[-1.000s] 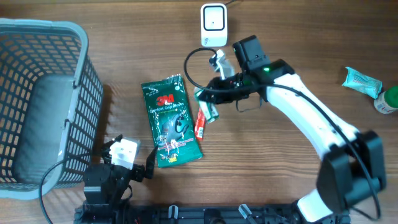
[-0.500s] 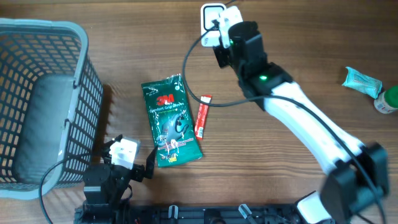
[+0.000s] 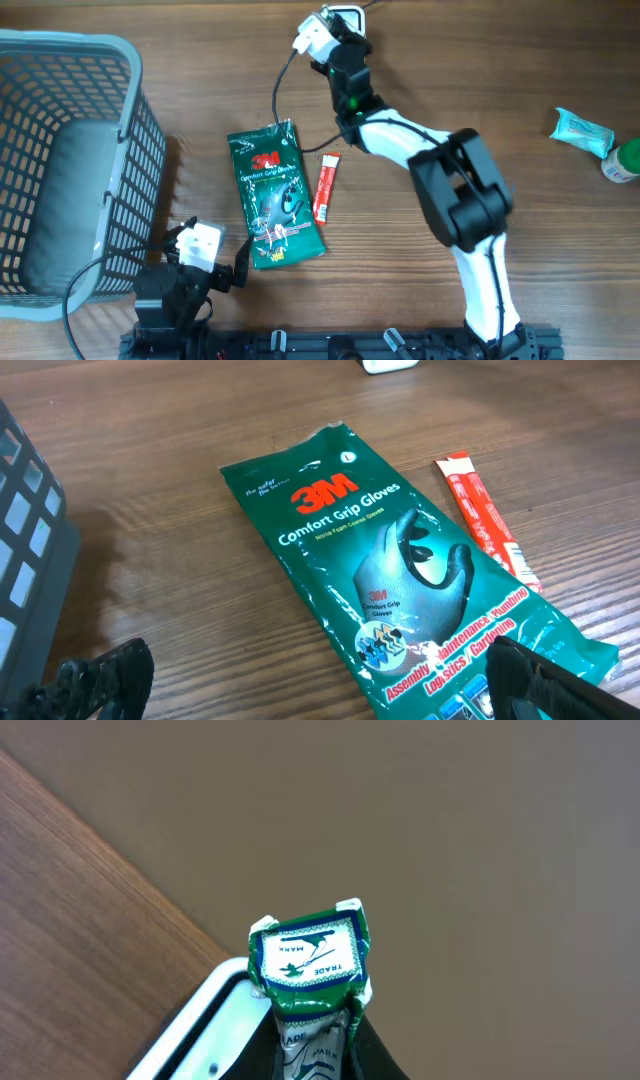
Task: Scan the item barcode
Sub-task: 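Carry the white-green box with the right gripper to the right edge, then move the right gripper to the red stick and grasp it, then lift the red stick with the right gripper and hold it at the scanner, then carry the red stick with the right gripper to the right edge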
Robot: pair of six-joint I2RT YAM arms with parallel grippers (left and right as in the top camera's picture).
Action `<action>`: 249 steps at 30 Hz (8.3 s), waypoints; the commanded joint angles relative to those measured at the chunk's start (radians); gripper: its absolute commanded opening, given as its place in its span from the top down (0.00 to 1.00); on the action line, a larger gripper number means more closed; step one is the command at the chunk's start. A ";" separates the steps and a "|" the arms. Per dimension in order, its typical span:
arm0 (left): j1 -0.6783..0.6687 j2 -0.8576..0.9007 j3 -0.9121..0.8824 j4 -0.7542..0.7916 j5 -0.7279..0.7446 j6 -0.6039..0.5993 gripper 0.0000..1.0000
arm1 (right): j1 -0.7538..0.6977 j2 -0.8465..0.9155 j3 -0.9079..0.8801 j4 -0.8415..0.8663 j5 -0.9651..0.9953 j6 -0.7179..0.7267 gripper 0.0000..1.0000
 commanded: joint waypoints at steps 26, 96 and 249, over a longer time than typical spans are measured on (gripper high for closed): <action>0.004 -0.006 -0.005 0.002 0.019 -0.006 0.00 | -0.267 -0.235 0.157 -0.793 0.340 0.196 0.96; 0.004 -0.006 -0.005 0.002 0.019 -0.006 0.00 | 0.170 -0.206 -0.253 -1.341 -0.411 1.393 0.50; 0.004 -0.006 -0.005 0.003 0.019 -0.006 0.00 | -0.460 0.036 0.057 0.080 0.591 -0.222 0.95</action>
